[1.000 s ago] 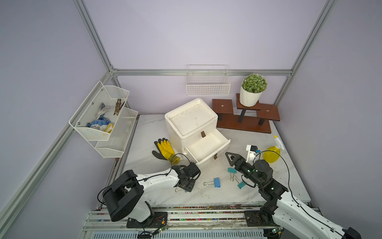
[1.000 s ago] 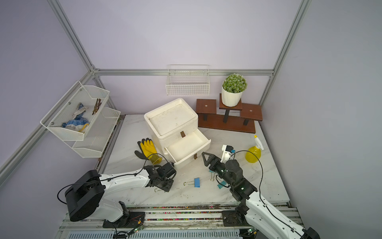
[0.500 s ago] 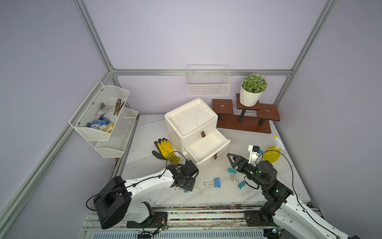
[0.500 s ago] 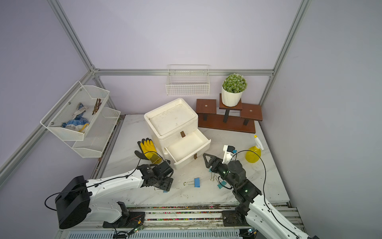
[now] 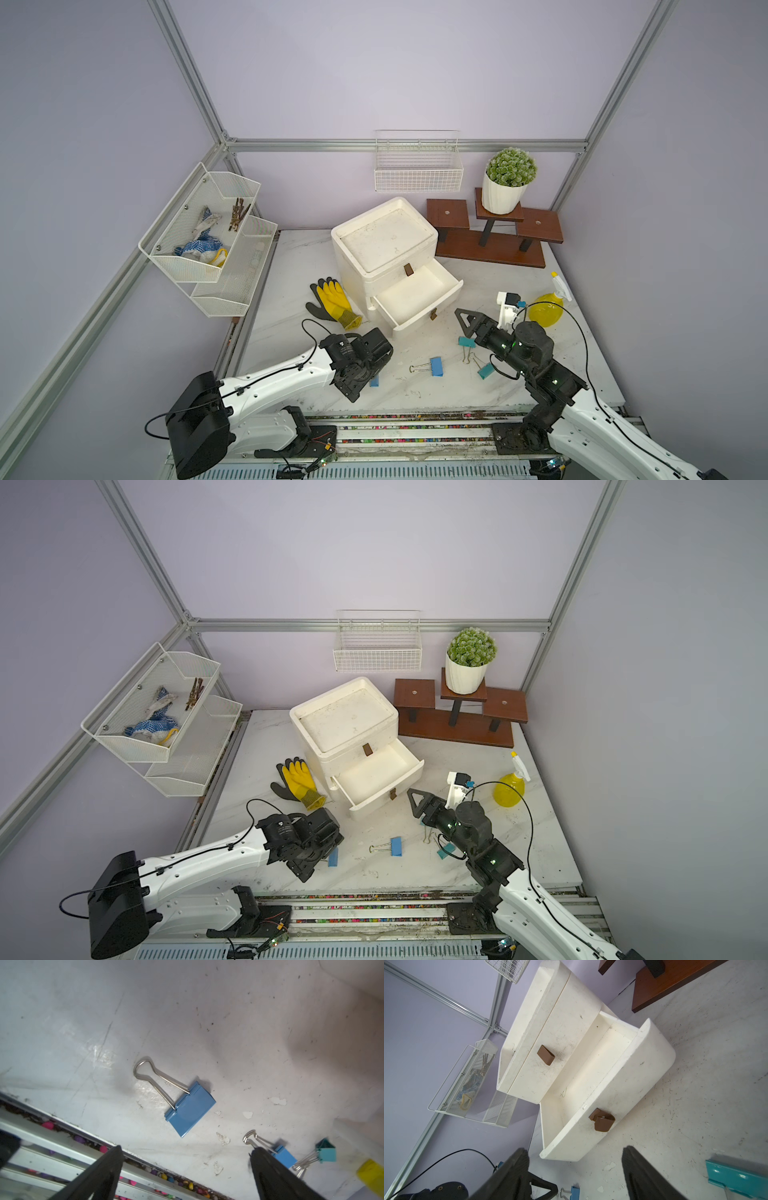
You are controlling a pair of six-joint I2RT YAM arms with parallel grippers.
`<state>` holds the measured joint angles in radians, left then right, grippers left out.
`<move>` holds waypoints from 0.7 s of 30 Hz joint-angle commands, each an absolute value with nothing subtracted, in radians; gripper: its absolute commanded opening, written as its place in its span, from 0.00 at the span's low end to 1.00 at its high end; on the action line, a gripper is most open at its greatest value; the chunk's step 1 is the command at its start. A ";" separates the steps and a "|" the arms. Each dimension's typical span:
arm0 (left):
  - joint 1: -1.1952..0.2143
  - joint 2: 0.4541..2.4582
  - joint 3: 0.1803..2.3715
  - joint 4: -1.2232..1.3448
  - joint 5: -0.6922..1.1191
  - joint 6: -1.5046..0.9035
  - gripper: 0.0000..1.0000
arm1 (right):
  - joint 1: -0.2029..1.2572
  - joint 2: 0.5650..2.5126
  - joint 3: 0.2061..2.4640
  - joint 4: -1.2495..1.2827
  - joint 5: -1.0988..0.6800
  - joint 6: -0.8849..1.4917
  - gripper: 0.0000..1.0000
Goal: Put the binder clips in the drawer according to color
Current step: Pick up the binder clip at the center of the board.
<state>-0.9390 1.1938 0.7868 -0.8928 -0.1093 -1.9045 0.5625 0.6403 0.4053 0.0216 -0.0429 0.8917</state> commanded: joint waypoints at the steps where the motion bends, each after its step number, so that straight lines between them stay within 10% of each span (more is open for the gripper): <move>1: -0.941 1.158 0.775 -0.909 -0.129 -2.382 1.00 | 0.558 0.616 0.400 0.017 -0.044 0.879 0.76; 21: -0.907 1.321 0.708 -0.661 -0.110 -2.725 1.00 | 0.558 0.566 0.358 0.009 -0.057 0.894 0.76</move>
<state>-0.9211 1.3022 0.6830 -0.6788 -0.1001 -2.0842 0.5625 0.5793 0.3786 0.0212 -0.0467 0.8928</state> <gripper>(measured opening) 0.999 0.762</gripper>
